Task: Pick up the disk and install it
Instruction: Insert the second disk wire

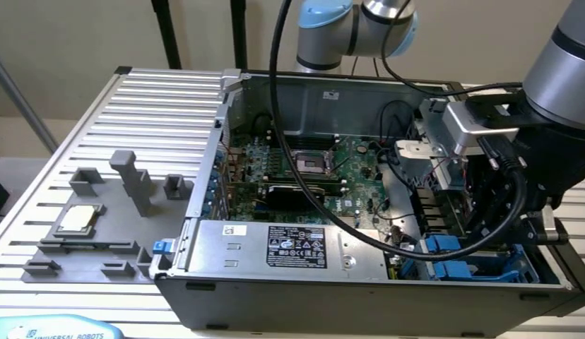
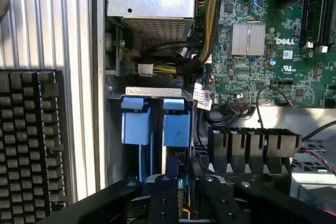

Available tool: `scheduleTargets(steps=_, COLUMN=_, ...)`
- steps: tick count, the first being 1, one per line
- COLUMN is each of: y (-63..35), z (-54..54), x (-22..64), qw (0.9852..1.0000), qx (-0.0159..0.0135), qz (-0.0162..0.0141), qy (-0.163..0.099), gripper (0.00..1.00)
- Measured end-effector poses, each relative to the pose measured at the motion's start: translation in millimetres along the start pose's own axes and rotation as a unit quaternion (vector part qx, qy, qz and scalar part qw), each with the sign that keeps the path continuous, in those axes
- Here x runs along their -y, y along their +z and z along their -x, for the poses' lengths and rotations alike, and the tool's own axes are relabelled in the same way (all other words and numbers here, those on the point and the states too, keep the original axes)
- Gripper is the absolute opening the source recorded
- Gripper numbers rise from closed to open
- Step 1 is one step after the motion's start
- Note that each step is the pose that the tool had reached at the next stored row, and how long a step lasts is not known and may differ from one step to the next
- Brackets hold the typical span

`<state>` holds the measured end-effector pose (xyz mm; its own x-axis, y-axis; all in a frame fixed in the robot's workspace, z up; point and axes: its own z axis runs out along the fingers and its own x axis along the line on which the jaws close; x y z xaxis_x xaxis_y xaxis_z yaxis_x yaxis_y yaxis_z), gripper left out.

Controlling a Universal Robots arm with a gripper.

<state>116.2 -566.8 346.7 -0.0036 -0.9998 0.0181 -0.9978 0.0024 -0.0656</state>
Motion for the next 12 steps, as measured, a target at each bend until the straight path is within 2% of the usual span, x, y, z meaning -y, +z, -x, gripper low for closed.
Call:
scheduleTargets(steps=5, y=-7.5, z=-0.1, x=-8.4, qw=1.0, qx=0.0, qz=-0.0002, qy=0.0, gripper=0.24)
scheduleTargets(steps=12, y=-7.6, z=-0.1, x=-8.9, qw=1.0, qx=0.0002, qz=-0.0002, qy=0.0, gripper=0.24)
